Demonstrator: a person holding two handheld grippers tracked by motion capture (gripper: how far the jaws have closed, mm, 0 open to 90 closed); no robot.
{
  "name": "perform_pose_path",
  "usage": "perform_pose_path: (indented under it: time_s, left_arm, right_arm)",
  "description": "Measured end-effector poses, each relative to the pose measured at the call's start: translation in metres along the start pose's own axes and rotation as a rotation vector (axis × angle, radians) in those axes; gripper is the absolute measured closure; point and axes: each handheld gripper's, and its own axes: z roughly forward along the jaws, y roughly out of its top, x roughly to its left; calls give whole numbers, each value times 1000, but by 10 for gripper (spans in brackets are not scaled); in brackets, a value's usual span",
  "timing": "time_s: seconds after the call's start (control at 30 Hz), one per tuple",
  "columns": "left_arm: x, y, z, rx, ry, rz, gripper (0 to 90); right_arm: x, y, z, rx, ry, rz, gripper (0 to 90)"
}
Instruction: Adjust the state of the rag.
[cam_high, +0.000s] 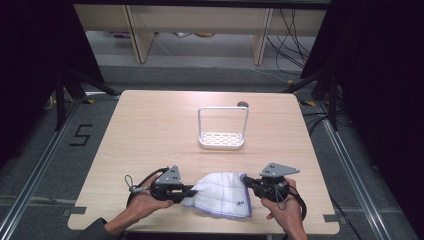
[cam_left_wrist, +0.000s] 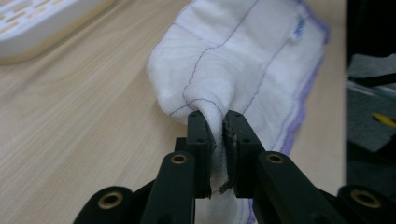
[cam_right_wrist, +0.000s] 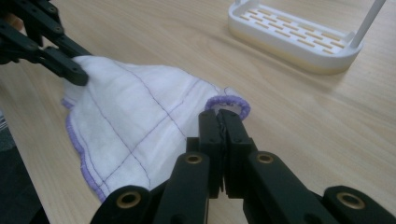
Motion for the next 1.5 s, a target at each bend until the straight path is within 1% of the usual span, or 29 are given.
perform_pose_path:
  time_s: [0.03, 0.07, 0.1, 0.13, 0.17, 0.3, 0.37, 0.4, 0.43, 0.47, 0.53, 0.57, 0.6, 0.67, 0.73, 0.77, 0.8, 0.83, 0.87, 0.93, 0.97, 1.03, 1.1, 1.13, 1.17, 1.3, 1.4, 1.43, 1.5]
  left_arm:
    - [0, 0, 0, 0, 0, 0, 811]
    - [-9, 10, -18, -34, -12, 23, 811]
    - [-9, 10, -18, -34, -12, 23, 811]
    - [-17, 19, -33, -63, -4, 31, 811]
    - [-17, 19, -33, -63, -4, 31, 811]
    - [-24, 30, -49, -98, -27, 15, 809]
    - [-23, 32, -44, -91, -52, -6, 805]
    - [-16, 30, -32, -53, -46, -19, 798]
    - [-16, 30, -32, -53, -46, -19, 794]
    - [1, 20, -11, -11, -2, -56, 778]
    - [13, 12, 2, 23, 55, -82, 715]
    - [13, 12, 2, 23, 55, -82, 656]
    - [21, 8, 9, 37, 81, -103, 656]
    - [27, 4, 11, 14, 93, -178, 418]
    - [27, 4, 6, 1, 104, -186, 364]
    - [27, 4, 6, 1, 104, -186, 346]
    - [25, 3, 1, 5, 112, -171, 330]
    - [23, 1, -3, 8, 120, -159, 330]
    - [20, -4, -10, 16, 135, -137, 312]
    - [18, -8, -14, 11, 131, -128, 303]
    - [12, -18, -21, 30, 132, -107, 310]
    - [10, -22, -24, 44, 137, -100, 310]
    - [7, -30, -26, 66, 133, -98, 336]
    - [5, -34, -26, 70, 125, -104, 352]
    - [5, -34, -26, 70, 125, -104, 372]
    - [0, -34, -23, 69, 127, -84, 409]
    - [-4, -32, -19, 64, 123, -34, 436]
    - [-5, -32, -16, 62, 120, -34, 441]
    - [-4, -31, -10, 73, 85, -44, 437]
  right_arm:
    - [0, 0, 0, 0, 0, 0, 892]
    - [5, 4, -5, -8, 9, 15, 892]
    - [5, 4, -5, -8, 9, 15, 892]
    - [8, 8, -8, -27, 8, -4, 892]
    - [7, 11, -8, -48, 8, -34, 892]
    - [10, 17, -9, -40, 16, -7, 892]
    - [5, 18, -5, -46, 9, -24, 892]
    - [0, 16, 5, -35, 5, -6, 892]
    - [0, 16, 5, -35, 5, -6, 892]
    - [-8, 12, 17, 35, -28, -19, 891]
    - [-15, 8, 26, 88, -82, -13, 891]
    - [-15, 8, 26, 88, -82, -13, 891]
    - [-22, 4, 31, 106, -97, -15, 890]
    - [-35, -6, 37, 164, -116, 29, 858]
    - [-40, -10, 37, 146, -152, 29, 752]
    - [-40, -10, 37, 146, -152, 29, 752]
    - [-42, -10, 29, 139, -179, 64, 606]
    - [-42, -10, 29, 139, -179, 64, 606]
    - [-37, -12, 18, 88, -170, 51, 543]
    - [-34, -12, 14, 75, -157, 46, 525]
    - [-19, -15, 2, 60, -117, 36, 499]
    - [-12, -17, -2, 56, -106, 18, 498]
    - [0, -23, -8, 69, -83, 17, 491]
    - [9, -30, -7, 76, -73, -6, 491]
    - [16, -33, -7, 99, -64, 19, 491]
    - [25, -40, -3, 135, -69, -43, 497]
    - [32, -46, -2, 174, -52, -40, 520]
    - [31, -47, -1, 168, -55, -67, 524]
    - [35, -49, 0, 179, -43, -57, 528]
